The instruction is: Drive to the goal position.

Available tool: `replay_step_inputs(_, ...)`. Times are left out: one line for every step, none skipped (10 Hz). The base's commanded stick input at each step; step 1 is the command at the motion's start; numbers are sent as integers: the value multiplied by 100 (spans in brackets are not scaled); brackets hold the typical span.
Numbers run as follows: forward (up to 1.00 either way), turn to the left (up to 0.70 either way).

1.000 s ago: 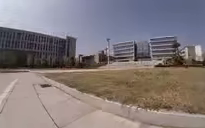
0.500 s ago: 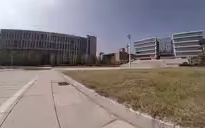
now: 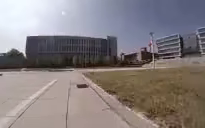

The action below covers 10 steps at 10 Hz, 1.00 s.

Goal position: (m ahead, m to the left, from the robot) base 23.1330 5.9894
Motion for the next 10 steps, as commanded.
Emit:
replay_step_inputs(4, 0)
replay_step_inputs(4, 0)
replay_step_inputs(4, 0)
replay_step_inputs(4, 0)
replay_step_inputs(4, 0)
replay_step_inputs(4, 0)
replay_step_inputs(4, 0)
replay_step_inputs(4, 0)
replay_step_inputs(4, 0)
replay_step_inputs(4, 0)
